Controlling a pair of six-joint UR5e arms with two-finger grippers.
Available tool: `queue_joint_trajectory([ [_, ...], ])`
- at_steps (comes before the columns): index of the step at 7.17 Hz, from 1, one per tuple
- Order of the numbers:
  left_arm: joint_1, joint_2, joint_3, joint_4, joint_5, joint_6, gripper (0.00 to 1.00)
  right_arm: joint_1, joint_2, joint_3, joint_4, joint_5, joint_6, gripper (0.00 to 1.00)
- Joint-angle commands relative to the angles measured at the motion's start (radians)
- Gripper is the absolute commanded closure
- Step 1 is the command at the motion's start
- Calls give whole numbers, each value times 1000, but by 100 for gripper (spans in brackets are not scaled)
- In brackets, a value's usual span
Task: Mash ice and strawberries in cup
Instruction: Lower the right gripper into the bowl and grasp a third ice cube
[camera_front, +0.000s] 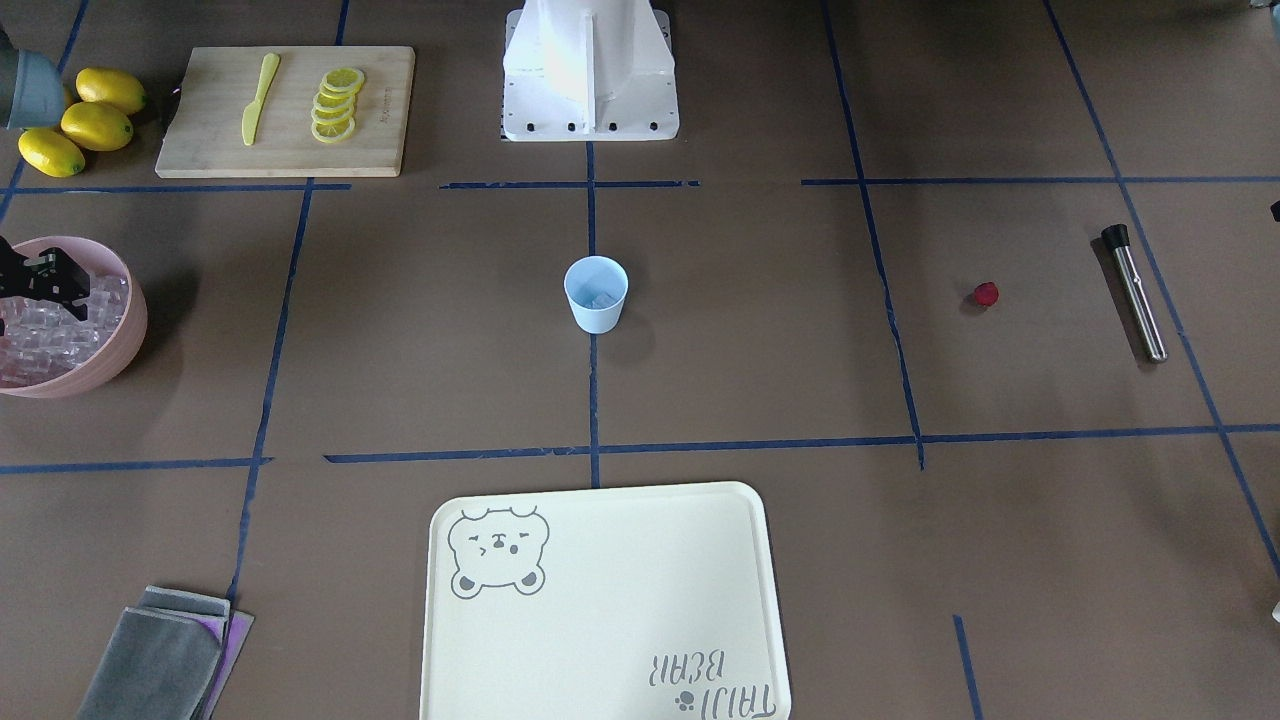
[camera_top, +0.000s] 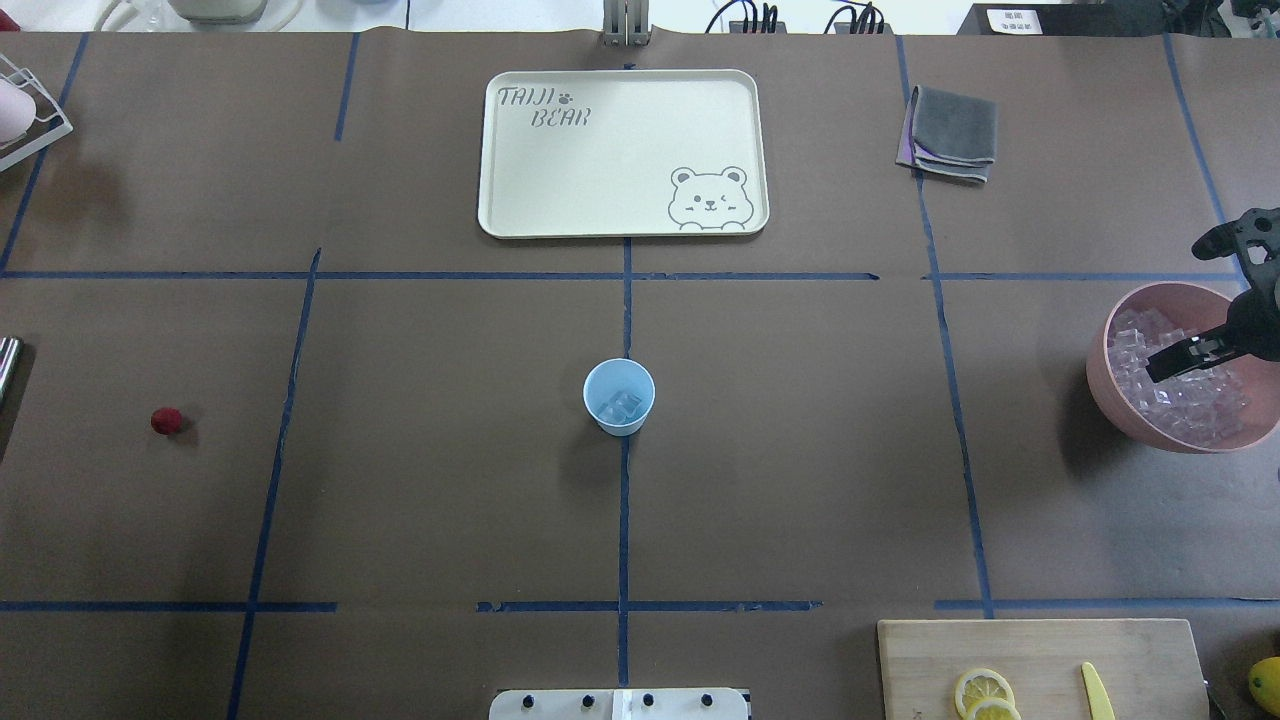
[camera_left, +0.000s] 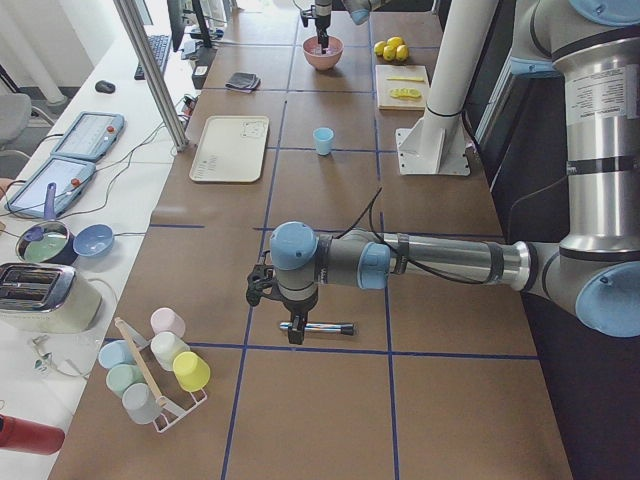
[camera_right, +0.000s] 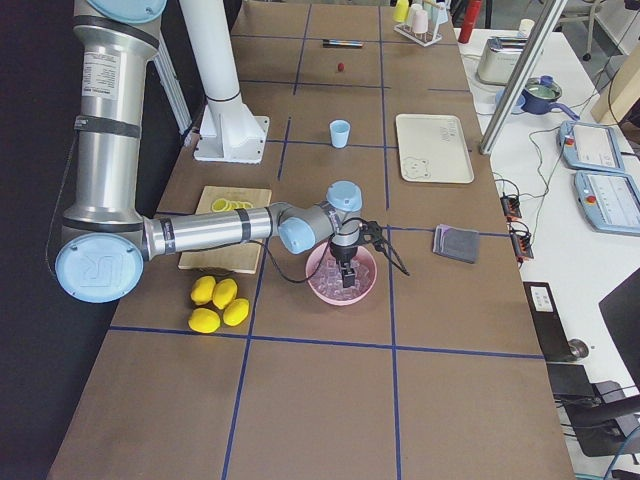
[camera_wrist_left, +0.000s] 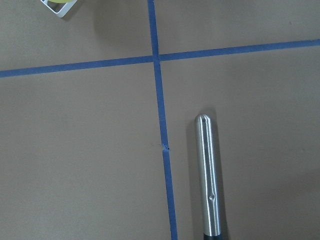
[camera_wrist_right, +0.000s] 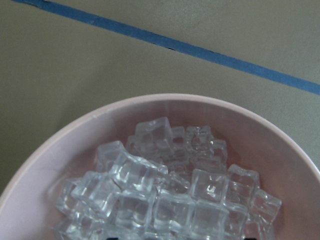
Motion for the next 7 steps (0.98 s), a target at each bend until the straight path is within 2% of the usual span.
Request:
queue_joint_trajectory([
  [1, 0, 0, -5, 0, 0, 0, 0, 2, -2, 0, 0, 4, 0, 13],
  [5, 0, 0, -8, 0, -2, 0, 0, 3, -11, 8, 0, 5, 0, 20],
  [6, 0, 0, -11, 0, -2, 0, 0, 3, -11, 8, 0, 5, 0, 30],
  [7, 0, 0, -11, 0, 0, 0, 0, 3, -17, 8, -2, 5, 0, 61],
])
